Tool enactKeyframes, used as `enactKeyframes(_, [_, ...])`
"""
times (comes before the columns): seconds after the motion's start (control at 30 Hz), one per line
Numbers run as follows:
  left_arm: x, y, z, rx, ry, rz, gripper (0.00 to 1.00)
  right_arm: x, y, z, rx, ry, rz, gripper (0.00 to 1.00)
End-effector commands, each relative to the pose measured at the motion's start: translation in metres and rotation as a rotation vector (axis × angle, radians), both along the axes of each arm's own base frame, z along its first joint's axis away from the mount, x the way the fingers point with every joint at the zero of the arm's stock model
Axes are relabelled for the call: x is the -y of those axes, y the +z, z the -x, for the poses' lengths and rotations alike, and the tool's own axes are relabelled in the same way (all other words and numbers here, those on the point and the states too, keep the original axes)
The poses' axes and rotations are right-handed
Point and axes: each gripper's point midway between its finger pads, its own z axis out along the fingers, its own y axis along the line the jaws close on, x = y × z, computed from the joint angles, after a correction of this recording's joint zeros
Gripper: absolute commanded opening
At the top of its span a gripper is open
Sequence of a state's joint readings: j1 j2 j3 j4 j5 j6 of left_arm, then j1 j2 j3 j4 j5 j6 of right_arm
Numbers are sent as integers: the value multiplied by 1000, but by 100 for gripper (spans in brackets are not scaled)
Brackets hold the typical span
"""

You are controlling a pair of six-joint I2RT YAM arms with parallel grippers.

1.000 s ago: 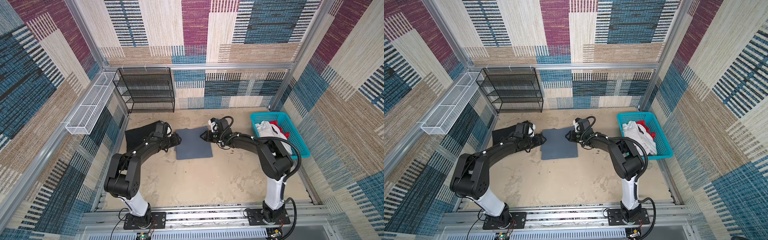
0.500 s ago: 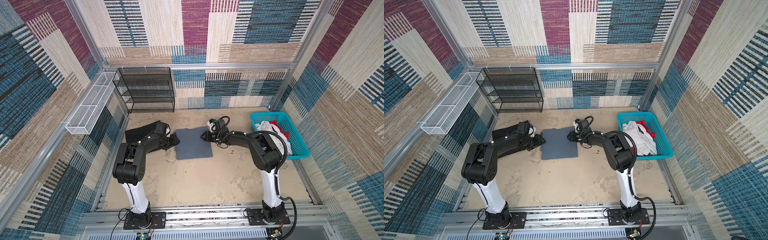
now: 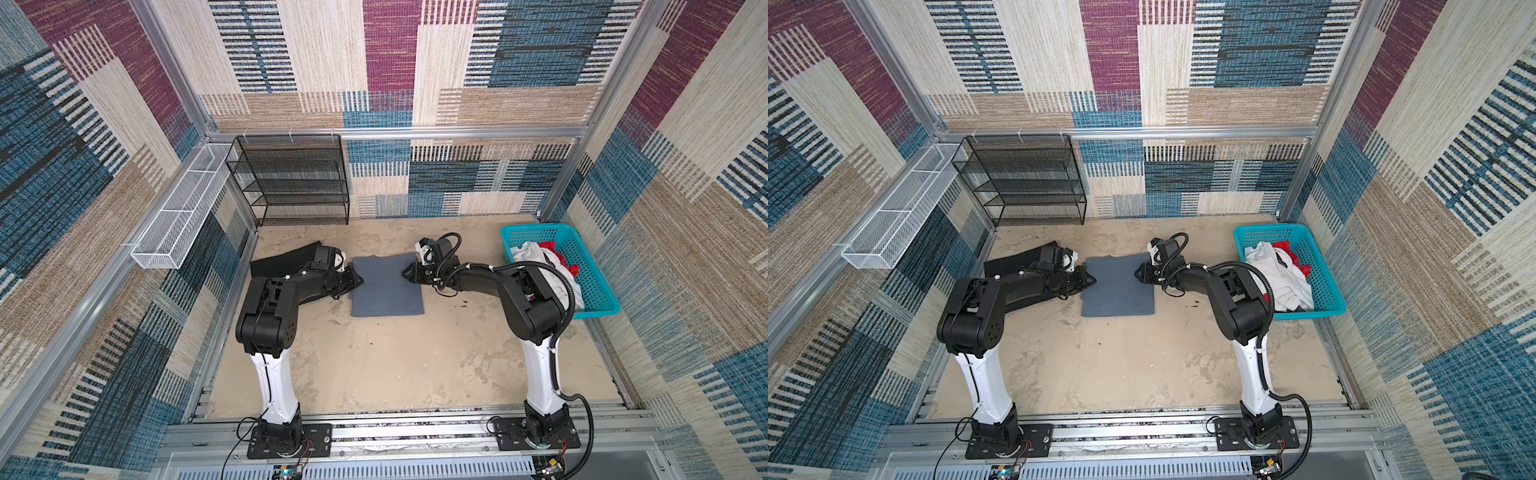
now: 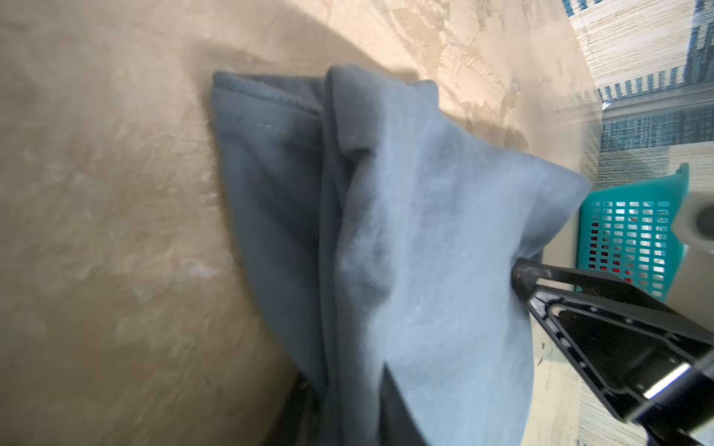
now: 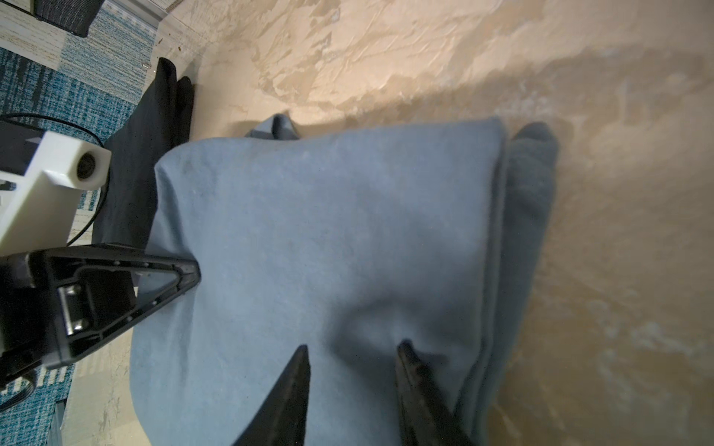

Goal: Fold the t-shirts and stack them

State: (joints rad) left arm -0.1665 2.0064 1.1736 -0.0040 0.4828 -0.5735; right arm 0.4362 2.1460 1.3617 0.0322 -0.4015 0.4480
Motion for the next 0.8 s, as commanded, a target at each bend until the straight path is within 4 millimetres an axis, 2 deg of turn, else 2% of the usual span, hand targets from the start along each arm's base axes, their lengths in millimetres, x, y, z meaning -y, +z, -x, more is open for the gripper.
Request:
enactKeyframes(0.0, [2,11,-5,6,22,22,0,0,2,9,-22,26,1,39])
enactKeyframes(0.1, [0,29,-8,15,29,-7,0,-2,24,10,28,43,-22,41])
enactKeyframes(0.13, [-2,33,-8,5,31,-26,0,-2,35,11,56,48,-33,44])
enactKeyframes(0.23, [-13,42,-6,-59,38,-115,0,-6,67,22,109,87,-87,70])
enactKeyframes(0.3, [-22,46,-4,-111,38,-196,0,-11,87,36,133,122,-110,81])
enactKeyframes(0.37, [-32,51,-4,-149,25,-269,0,-17,101,50,150,153,-110,88])
enactKeyframes(0.47, [-42,61,-5,-175,2,-360,0,-24,117,74,164,186,-136,89])
enactKeyframes(0.57, [-55,71,-10,-171,-5,-449,0,-26,124,92,155,204,-175,89])
enactKeyframes(0.77, [-74,99,-29,-123,-3,-572,0,-23,115,105,128,219,-169,89])
